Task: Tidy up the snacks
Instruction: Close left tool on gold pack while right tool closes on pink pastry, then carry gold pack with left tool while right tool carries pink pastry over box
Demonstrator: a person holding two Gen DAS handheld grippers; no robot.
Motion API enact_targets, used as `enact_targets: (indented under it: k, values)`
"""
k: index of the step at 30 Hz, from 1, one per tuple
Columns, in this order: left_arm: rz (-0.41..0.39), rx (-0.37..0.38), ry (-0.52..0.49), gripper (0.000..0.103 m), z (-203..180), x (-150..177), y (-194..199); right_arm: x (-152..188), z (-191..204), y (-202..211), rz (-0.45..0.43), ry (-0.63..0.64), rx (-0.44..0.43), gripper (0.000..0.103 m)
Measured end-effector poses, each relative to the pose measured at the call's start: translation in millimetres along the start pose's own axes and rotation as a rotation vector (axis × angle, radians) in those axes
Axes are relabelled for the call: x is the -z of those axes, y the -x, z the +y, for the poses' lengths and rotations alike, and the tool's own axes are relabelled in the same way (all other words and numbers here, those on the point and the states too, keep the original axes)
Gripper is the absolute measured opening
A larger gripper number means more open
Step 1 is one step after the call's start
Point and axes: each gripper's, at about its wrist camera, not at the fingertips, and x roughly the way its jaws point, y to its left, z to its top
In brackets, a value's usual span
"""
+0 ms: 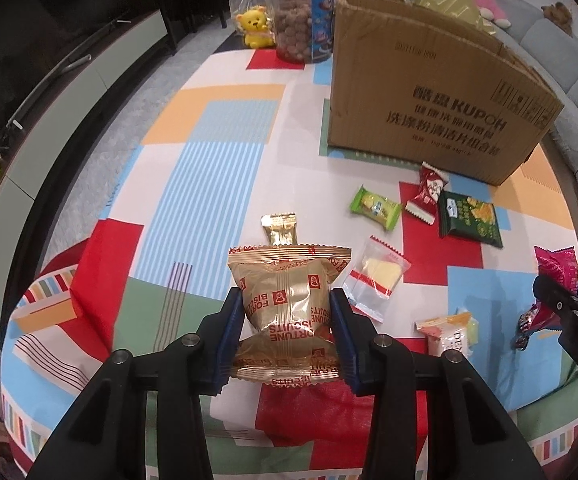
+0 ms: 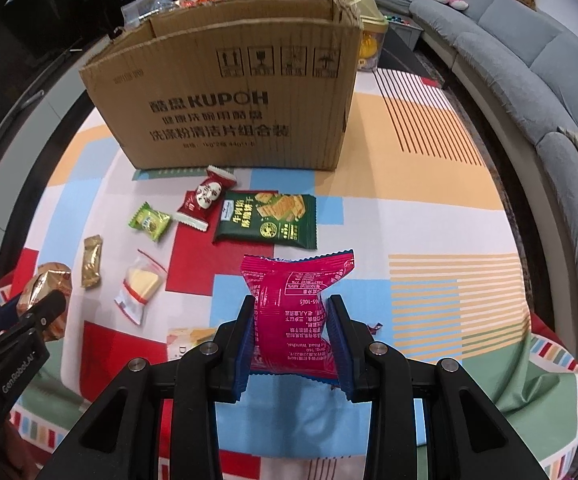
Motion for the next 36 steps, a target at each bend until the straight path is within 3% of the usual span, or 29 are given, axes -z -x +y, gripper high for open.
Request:
enact_targets:
  k: [36]
  values:
    - [-0.171, 0.040, -0.044, 0.042, -21.2, -58.4, 66.6, -48.6, -0.3, 70.6, -0.181, 0.003, -0.036, 0.036]
